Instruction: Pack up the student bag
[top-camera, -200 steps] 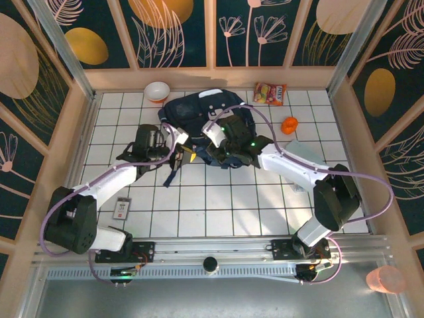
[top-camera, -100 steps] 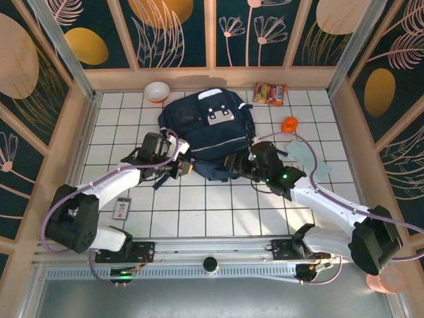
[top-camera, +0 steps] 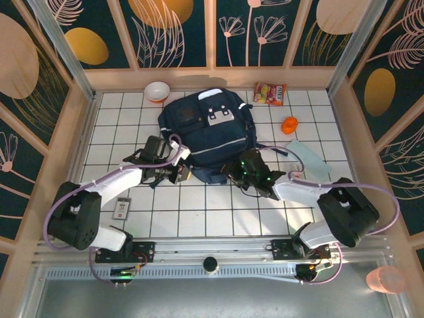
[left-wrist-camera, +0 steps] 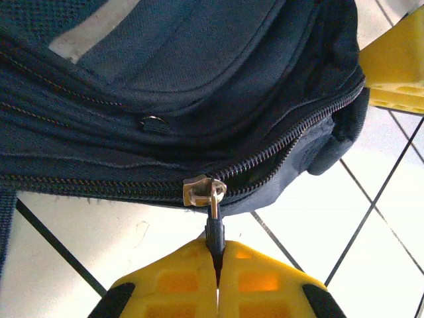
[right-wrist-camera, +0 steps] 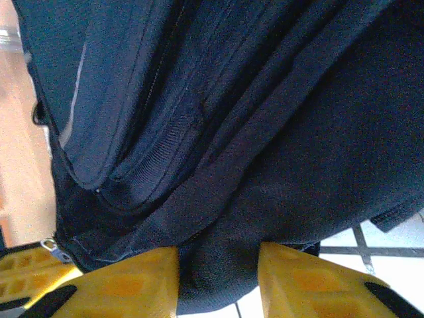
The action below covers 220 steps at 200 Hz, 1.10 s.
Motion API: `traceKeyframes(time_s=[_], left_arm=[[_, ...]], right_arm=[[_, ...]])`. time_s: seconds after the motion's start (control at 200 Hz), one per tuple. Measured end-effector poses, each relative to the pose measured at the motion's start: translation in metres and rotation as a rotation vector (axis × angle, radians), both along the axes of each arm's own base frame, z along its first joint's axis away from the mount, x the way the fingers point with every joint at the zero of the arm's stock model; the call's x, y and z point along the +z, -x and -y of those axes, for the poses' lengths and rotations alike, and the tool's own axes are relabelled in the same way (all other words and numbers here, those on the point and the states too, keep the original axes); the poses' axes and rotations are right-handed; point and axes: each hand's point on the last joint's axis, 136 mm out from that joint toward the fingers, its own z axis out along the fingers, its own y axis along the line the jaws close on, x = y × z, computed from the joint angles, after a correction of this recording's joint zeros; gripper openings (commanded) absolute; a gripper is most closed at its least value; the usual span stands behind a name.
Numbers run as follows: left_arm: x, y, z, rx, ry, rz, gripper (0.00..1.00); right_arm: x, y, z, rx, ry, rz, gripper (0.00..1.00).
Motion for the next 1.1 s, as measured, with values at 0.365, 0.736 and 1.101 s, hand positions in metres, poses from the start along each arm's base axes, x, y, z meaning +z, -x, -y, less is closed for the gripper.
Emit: traceKeyframes(time_s=[0.365,0.736,1.101], left_arm=[[0.011,0.034,0.057,-0.174,0.055,-0.019,0.0],[0.031,0.041,0.09,-0.284,0.071,0.081,0.64],[0.083,-0.007,0.032,-0.351,-0.101,0.631,0.82]], right_arm=[[-0.002,-0.004,-0.036,0.018,-0.036,0.01,0.19],[0.025,0.004,-0.015,0.064,0.045,0.077,0.4],[0.064,0.026,0.011,0.243,0.174,0.24,0.44]])
